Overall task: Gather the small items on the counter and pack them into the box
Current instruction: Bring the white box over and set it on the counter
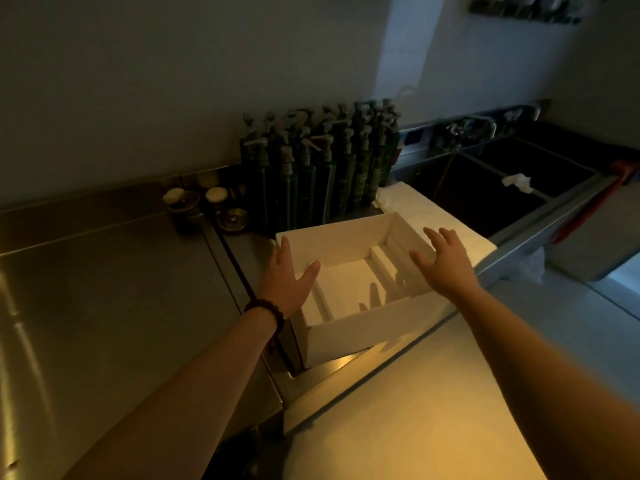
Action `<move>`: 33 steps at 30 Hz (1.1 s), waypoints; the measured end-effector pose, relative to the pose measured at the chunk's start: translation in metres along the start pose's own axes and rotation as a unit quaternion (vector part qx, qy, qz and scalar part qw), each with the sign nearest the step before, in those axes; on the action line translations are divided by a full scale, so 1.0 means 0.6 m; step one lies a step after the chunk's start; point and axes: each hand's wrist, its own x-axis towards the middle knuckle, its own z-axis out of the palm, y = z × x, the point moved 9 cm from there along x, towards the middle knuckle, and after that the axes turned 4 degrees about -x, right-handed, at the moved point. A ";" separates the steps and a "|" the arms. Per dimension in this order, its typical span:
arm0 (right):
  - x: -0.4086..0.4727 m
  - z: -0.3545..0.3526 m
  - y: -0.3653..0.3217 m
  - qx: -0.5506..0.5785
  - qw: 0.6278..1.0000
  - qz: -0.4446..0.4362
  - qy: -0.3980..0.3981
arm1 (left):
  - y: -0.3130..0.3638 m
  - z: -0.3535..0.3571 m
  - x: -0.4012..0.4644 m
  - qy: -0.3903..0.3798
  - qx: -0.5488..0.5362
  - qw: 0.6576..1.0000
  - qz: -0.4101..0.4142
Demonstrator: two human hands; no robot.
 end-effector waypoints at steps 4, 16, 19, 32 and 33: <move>0.060 0.037 0.020 0.018 0.995 -0.048 -0.086 | -0.004 0.018 0.015 0.007 -0.055 0.998 -0.026; 0.107 0.121 0.043 0.257 0.921 -0.059 -0.288 | -0.037 0.030 0.005 0.081 -0.182 0.970 -0.140; 0.113 0.129 0.040 0.286 0.908 -0.060 -0.300 | -0.039 0.032 -0.004 0.101 -0.196 0.963 -0.155; 0.062 0.147 -0.207 0.322 0.847 -0.203 -0.372 | -0.031 -0.136 -0.182 0.308 -0.193 0.919 -0.153; 0.045 0.153 -0.242 0.322 0.838 -0.218 -0.383 | -0.037 -0.159 -0.208 0.327 -0.189 0.913 -0.156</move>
